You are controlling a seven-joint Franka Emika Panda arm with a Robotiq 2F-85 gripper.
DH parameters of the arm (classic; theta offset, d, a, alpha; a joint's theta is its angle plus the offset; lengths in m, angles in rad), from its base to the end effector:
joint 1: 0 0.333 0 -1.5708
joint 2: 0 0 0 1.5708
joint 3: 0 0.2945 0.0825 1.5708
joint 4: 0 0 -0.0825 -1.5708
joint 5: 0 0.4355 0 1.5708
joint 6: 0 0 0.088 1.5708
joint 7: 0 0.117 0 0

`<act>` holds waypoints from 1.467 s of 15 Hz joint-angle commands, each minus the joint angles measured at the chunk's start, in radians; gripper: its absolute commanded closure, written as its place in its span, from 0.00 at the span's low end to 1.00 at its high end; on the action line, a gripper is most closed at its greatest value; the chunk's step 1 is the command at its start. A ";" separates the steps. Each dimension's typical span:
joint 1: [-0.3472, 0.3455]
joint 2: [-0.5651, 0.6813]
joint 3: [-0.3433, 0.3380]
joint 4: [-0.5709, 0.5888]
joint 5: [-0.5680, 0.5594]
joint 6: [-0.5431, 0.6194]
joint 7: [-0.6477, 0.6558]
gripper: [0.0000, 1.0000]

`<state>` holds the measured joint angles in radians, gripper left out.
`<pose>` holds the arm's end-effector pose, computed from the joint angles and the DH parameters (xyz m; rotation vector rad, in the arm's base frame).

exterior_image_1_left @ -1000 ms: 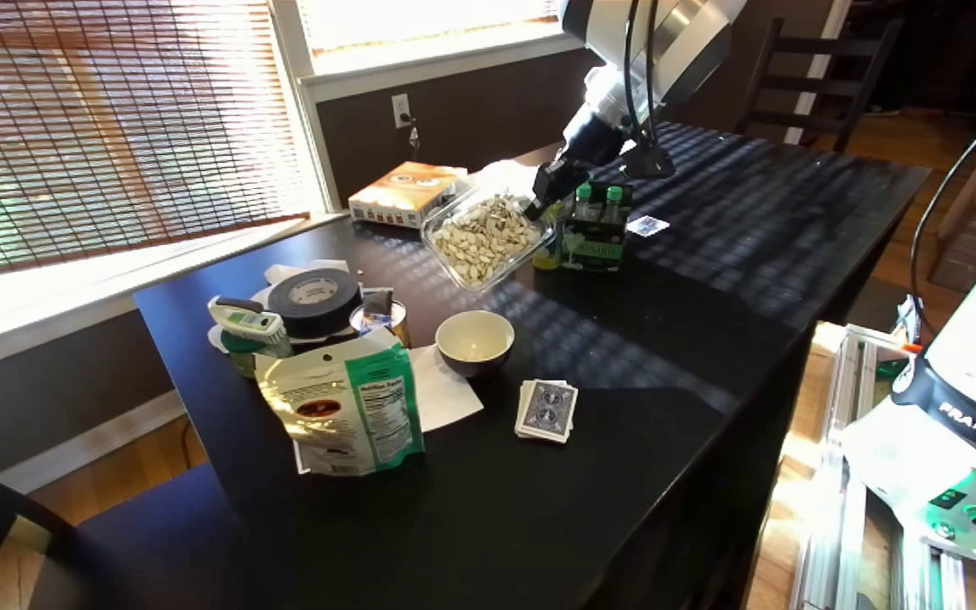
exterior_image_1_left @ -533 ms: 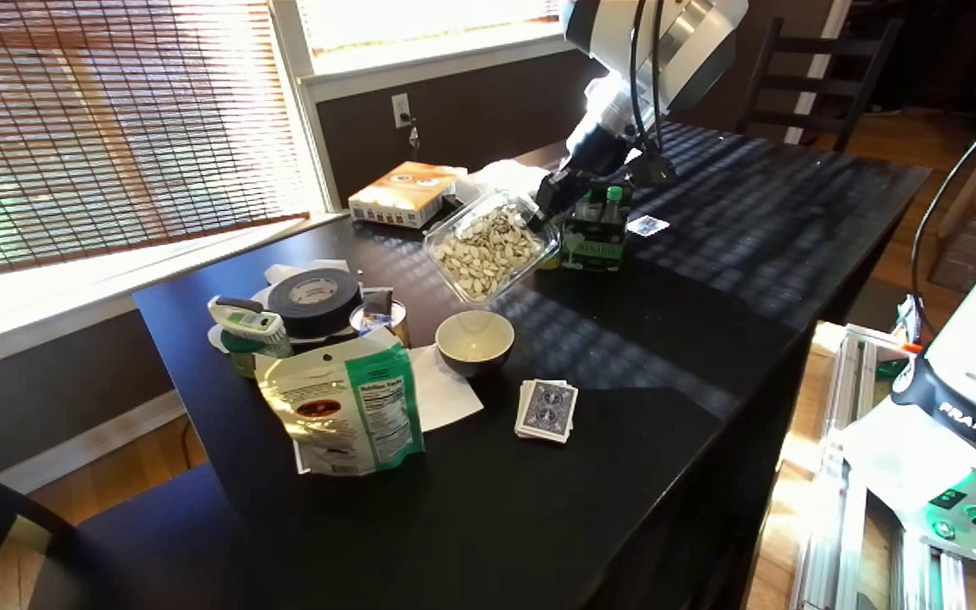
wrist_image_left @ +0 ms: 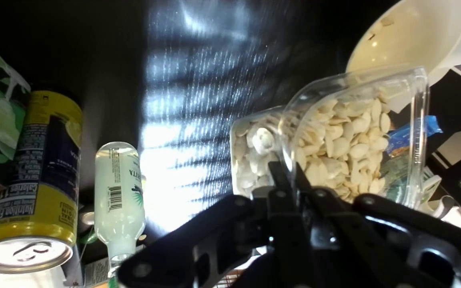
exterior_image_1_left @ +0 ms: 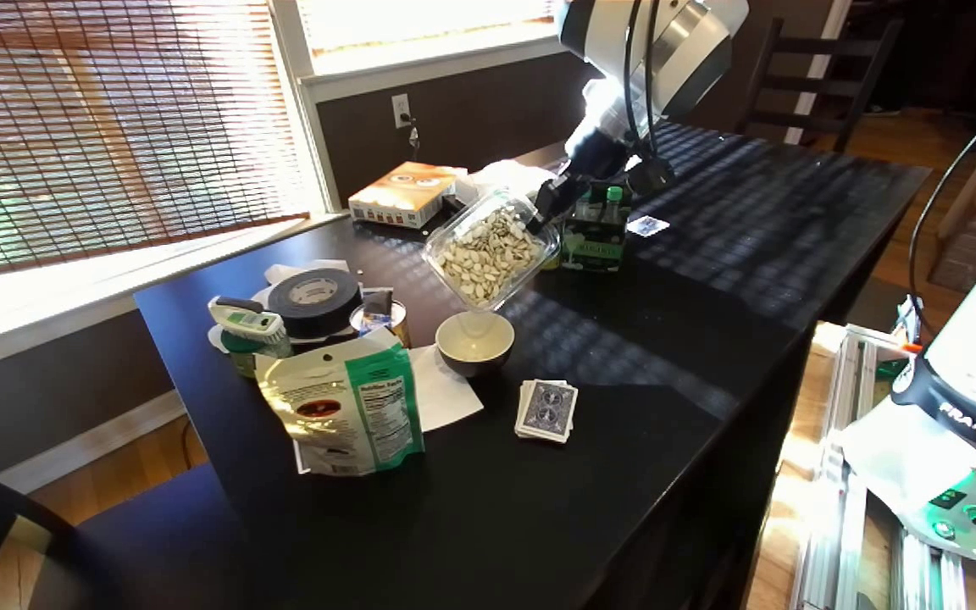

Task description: Pour some of the contents of the clear lunchbox into the ceramic bowl on the left

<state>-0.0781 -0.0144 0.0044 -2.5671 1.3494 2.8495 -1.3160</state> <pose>0.4694 -0.0841 0.2043 -2.7792 0.0291 -0.7529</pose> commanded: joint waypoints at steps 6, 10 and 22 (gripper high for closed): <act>0.025 -0.055 0.034 -0.017 0.287 0.048 -0.309 0.99; 0.030 -0.045 0.047 -0.005 0.406 0.110 -0.413 0.99; 0.064 -0.016 0.127 0.006 0.473 0.270 -0.426 0.99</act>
<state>-0.0371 -0.0263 0.1079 -2.5669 1.8088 3.0775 -1.7667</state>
